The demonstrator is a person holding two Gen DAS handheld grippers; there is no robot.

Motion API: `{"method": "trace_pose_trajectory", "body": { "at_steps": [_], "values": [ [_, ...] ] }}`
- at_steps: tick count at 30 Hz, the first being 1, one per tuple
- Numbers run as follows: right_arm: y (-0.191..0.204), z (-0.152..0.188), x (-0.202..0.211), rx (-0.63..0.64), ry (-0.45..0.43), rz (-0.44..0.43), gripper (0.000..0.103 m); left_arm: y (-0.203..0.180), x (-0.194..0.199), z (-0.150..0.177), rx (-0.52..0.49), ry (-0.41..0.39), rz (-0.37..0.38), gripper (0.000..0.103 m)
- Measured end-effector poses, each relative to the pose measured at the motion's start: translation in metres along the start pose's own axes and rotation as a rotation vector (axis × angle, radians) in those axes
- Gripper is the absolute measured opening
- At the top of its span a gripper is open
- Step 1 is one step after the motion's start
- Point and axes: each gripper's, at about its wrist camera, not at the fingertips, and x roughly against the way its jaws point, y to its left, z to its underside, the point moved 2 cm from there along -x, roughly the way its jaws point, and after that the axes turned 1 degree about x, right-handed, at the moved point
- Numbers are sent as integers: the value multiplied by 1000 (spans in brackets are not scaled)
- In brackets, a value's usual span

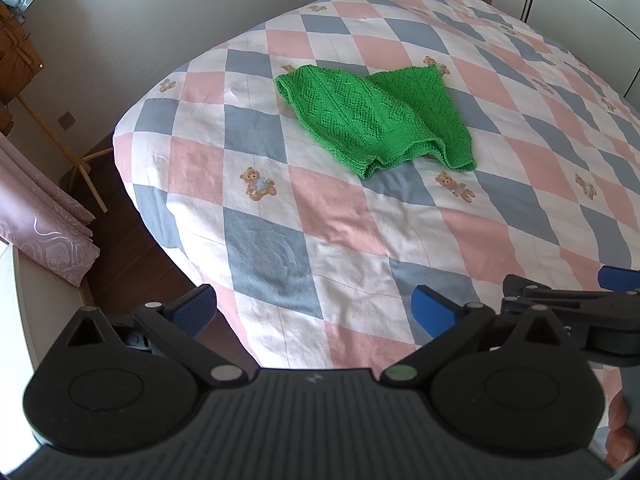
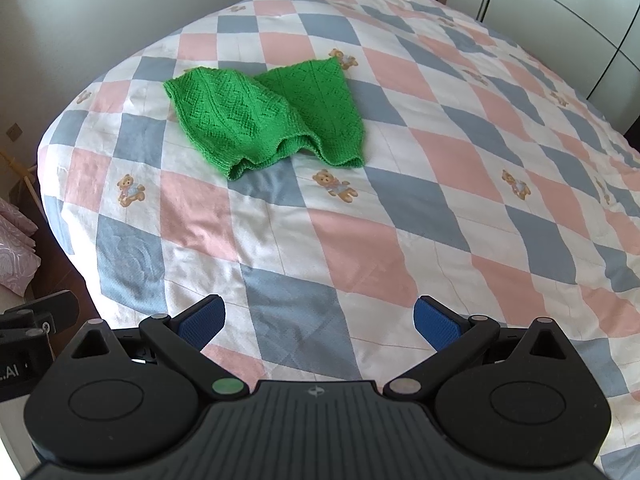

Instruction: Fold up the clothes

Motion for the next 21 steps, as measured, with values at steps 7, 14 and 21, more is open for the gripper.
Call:
{"method": "trace_pose_trajectory", "body": {
  "at_steps": [7,14,21],
  "values": [
    [3,-1,-1,5,2,-9,103,0,0,1,-2,-1,-4,102],
    [1,0,-2,2,4,-11,103,0,-1,1,-3,0,-7,102],
    [-1,0,-4,2,10,-9,103,0,-6,-1,-1,12,-8,102]
  ]
}}
